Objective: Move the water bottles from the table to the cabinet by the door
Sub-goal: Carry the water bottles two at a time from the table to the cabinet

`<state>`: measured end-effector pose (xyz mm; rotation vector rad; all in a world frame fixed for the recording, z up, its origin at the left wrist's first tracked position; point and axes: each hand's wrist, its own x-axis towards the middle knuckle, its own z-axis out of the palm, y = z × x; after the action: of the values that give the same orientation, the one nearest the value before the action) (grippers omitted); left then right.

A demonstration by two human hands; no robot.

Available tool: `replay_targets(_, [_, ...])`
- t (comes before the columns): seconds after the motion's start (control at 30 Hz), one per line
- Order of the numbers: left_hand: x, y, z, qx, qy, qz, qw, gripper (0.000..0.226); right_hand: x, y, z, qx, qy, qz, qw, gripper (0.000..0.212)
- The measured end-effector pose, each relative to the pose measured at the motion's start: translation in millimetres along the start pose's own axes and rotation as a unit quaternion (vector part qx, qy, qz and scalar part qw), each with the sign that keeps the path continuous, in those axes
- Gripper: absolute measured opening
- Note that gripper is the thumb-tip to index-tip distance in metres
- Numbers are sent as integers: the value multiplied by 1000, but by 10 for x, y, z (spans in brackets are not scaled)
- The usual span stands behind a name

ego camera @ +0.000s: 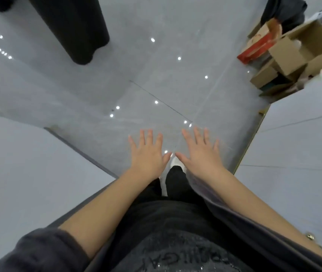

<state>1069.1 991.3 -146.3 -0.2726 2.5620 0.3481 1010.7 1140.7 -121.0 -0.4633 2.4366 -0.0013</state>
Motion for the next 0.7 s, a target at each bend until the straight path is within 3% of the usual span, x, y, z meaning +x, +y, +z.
replay_targets(0.33, [452, -672, -373, -98, 20, -178, 979, 70, 1286, -739, -544, -112, -41, -159, 980, 74])
replay_targets(0.7, [1237, -1145, -1075, -183, 37, -306, 934, 72, 2625, -1424, -1426, -227, -69, -274, 932, 75])
